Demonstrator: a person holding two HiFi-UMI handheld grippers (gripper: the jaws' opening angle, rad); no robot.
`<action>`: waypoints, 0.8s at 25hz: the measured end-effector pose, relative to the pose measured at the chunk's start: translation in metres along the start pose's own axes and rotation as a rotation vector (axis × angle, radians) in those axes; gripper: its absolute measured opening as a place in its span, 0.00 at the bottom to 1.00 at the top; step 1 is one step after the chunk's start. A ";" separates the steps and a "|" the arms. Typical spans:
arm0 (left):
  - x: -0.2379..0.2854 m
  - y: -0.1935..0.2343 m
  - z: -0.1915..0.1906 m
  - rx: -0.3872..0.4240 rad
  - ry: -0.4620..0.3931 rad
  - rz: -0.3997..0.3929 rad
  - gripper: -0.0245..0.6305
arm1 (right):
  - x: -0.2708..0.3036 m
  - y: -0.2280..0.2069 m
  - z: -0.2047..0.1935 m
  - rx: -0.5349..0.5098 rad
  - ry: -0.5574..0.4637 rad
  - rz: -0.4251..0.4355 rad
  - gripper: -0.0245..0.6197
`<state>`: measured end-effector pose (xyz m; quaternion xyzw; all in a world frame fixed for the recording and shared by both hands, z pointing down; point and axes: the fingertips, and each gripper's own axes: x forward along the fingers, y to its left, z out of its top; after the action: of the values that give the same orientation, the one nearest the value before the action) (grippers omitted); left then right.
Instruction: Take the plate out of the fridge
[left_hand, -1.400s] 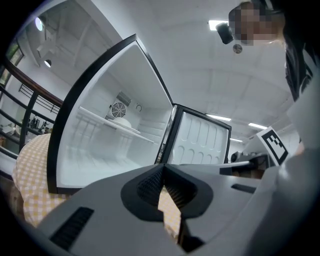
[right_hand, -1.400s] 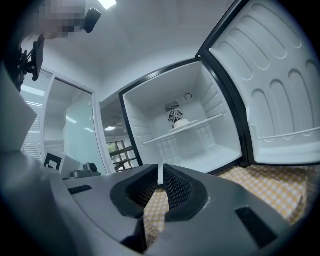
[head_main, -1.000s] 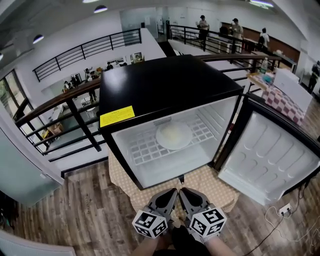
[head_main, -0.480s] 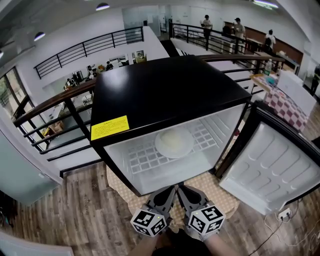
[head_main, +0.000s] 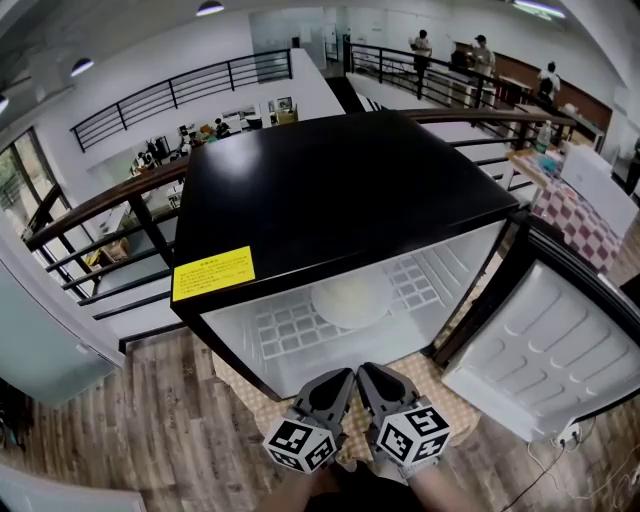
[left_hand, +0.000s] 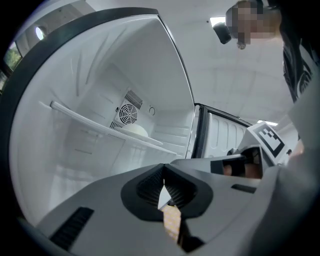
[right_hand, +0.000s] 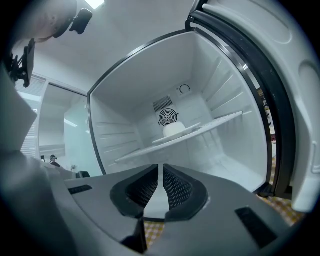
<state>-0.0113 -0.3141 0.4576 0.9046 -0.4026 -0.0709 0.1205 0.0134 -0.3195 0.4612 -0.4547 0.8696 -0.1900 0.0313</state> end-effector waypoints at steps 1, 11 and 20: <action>0.002 0.000 0.001 0.003 -0.005 0.000 0.05 | 0.002 -0.002 0.003 0.003 -0.004 -0.002 0.12; 0.020 -0.001 0.011 0.061 -0.028 -0.005 0.05 | 0.024 -0.034 0.042 0.311 -0.020 -0.090 0.12; 0.018 0.006 0.010 0.055 -0.020 0.014 0.05 | 0.046 -0.037 0.058 0.664 -0.037 -0.088 0.34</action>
<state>-0.0058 -0.3326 0.4489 0.9040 -0.4118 -0.0682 0.0920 0.0291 -0.3929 0.4259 -0.4602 0.7390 -0.4560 0.1851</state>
